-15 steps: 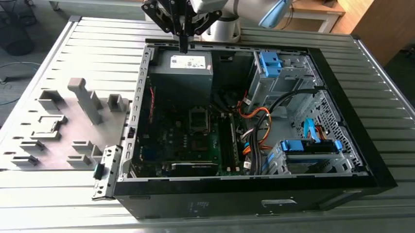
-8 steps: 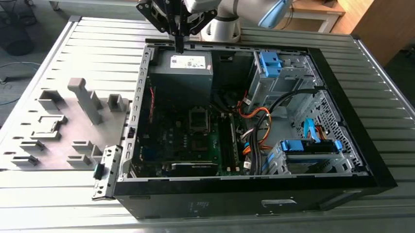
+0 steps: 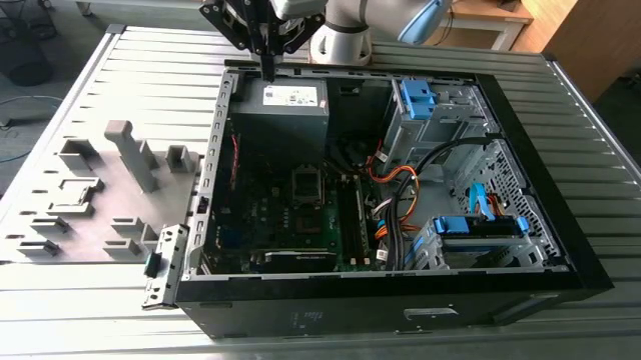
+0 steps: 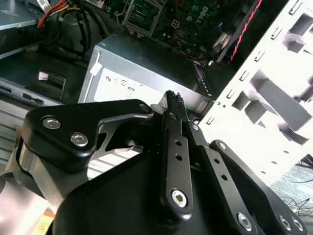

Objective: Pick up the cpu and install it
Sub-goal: 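Reach for the cpu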

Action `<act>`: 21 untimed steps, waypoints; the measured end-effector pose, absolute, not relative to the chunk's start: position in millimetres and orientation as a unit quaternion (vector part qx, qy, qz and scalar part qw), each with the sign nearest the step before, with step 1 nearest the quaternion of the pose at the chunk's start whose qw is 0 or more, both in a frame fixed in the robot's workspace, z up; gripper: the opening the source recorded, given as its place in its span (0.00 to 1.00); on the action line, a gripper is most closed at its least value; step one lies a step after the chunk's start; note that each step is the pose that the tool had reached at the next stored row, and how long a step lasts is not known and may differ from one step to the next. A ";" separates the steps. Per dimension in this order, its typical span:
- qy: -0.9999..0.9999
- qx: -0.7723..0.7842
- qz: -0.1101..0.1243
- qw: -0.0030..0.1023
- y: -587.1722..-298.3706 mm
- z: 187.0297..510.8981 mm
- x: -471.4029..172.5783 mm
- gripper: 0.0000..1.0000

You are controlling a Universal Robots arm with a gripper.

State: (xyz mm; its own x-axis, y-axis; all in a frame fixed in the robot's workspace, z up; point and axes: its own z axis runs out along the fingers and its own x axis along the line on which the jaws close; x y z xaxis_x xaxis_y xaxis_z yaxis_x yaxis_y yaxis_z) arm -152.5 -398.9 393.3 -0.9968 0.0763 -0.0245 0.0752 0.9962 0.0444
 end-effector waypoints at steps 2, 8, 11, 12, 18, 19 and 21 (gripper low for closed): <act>0.999 0.038 0.022 0.013 -398.9 393.3 -155.3 0.11; 0.999 0.038 0.022 0.013 -398.9 393.3 -164.0 0.11; 0.999 0.038 0.022 0.013 -398.9 393.3 -168.5 0.11; 0.999 0.038 0.022 0.013 -398.9 393.3 -169.9 0.11; 0.999 0.038 0.022 0.013 -398.9 393.3 -178.1 0.11; 0.999 0.038 0.022 0.013 -399.0 393.3 -179.5 0.11; 0.999 0.038 0.022 0.013 -398.9 393.3 -182.5 0.11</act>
State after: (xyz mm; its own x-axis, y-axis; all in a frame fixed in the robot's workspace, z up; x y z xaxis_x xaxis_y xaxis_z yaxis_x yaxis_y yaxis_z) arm -182.5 -398.9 393.3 -0.9968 0.0763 -0.0244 0.0751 0.9962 0.0444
